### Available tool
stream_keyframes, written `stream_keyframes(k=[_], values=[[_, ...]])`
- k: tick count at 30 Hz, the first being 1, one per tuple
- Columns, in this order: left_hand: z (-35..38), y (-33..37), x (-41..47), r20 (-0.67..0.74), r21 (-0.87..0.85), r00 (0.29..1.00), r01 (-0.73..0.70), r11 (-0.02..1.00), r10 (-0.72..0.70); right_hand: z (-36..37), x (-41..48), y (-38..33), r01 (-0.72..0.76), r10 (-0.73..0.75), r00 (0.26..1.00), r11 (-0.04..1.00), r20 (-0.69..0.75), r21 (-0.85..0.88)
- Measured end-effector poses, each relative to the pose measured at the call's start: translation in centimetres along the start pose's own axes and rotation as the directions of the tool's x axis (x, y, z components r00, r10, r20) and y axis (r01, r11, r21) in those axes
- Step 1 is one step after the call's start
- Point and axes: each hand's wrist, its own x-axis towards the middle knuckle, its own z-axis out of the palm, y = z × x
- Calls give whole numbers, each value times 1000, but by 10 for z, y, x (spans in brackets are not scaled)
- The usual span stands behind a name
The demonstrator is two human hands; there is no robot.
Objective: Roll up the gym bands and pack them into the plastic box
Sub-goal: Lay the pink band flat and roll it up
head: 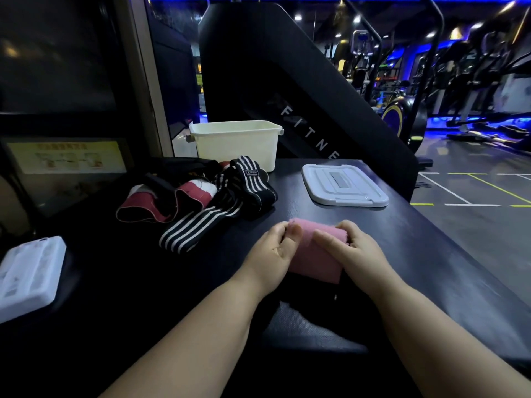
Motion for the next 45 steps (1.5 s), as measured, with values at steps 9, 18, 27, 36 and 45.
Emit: stream_keyframes(k=[9, 18, 27, 36, 45], values=[[1, -5, -6, -226, 185, 974, 48, 982, -5, -1, 5, -1, -110, 106, 990, 993, -94, -40], [1, -1, -7, -268, 225, 963, 77, 971, -14, -4, 8, 8, -105, 107, 994, 991, -14, 83], [3, -3, -4, -308, 154, 950, -4, 988, 52, -4, 4, 4, -57, 42, 997, 962, 63, 265], [3, -1, -5, -195, -122, 970, -173, 977, 147, 5, -6, -5, 210, -215, 976, 967, 21, 142], [0, -4, -3, -85, -204, 995, -62, 977, 46, 14, -8, -1, 266, -269, 959, 963, 90, 53]])
